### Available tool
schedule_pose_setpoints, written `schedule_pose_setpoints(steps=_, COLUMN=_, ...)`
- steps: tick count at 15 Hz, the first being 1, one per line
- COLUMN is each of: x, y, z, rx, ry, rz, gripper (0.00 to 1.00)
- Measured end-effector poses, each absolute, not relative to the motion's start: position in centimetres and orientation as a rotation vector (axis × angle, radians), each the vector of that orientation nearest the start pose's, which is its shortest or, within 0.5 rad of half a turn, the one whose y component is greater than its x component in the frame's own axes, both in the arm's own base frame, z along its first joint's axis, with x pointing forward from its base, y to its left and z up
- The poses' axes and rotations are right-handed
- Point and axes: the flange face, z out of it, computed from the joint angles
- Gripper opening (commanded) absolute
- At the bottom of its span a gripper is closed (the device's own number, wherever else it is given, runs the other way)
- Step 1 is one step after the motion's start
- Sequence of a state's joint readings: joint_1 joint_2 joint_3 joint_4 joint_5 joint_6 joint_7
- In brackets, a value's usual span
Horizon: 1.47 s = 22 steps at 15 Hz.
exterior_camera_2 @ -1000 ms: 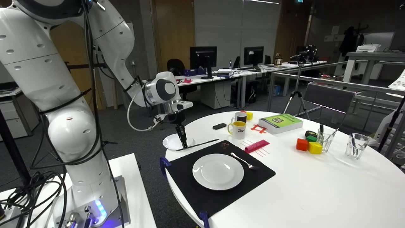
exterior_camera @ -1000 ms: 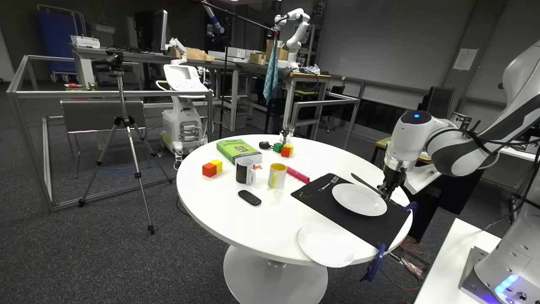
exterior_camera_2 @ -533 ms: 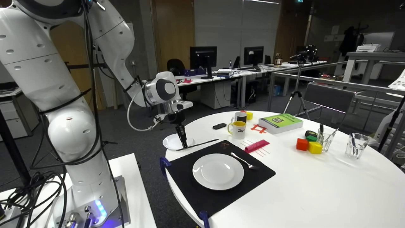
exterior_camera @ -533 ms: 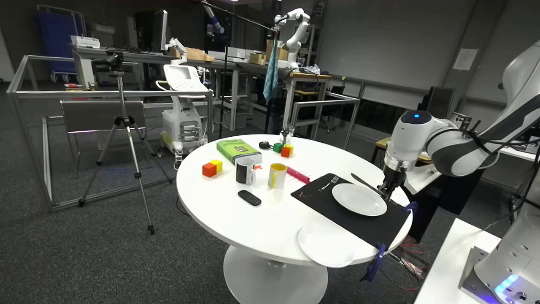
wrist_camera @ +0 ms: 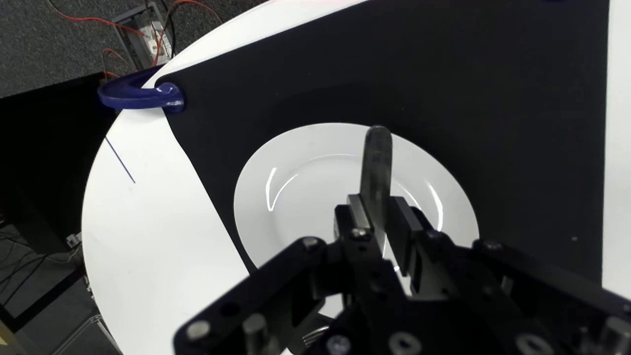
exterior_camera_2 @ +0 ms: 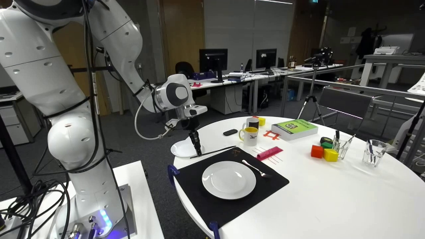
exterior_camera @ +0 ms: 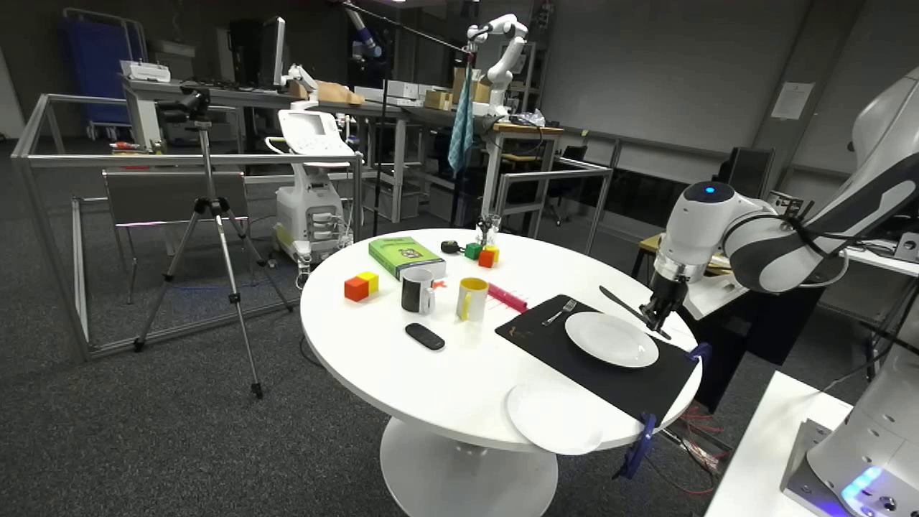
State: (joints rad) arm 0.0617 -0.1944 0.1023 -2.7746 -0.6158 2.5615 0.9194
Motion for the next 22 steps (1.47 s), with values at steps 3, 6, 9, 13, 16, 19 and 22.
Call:
schedule_pose_setpoints(steps=3, x=37.9, y=4.3, z=27.2, rx=-3.392, ry=0.428, rz=-0.293, gripper=0.04)
schedule_pose_setpoints(steps=6, x=38.4, y=1.2, z=27.5, rx=-3.389, ry=0.378, rz=-0.281, gripper=0.04)
schedule_pose_setpoints(steps=9, x=38.6, y=-2.1, z=27.6, rx=-3.392, ry=0.292, rz=-0.263, gripper=0.04)
schedule_pose_setpoints(steps=13, x=38.3, y=-7.5, z=27.8, rx=-3.389, ry=0.209, rz=-0.246, gripper=0.04)
schedule_pose_setpoints(steps=16, x=37.5, y=-11.7, z=27.4, rx=-3.382, ry=0.169, rz=-0.237, gripper=0.04)
schedule_pose_setpoints(steps=19, x=36.6, y=-15.2, z=26.2, rx=-3.359, ry=0.119, rz=-0.268, gripper=0.04)
schedule_pose_setpoints(steps=22, x=35.8, y=-17.3, z=24.3, rx=-3.331, ry=0.066, rz=-0.249, gripper=0.17)
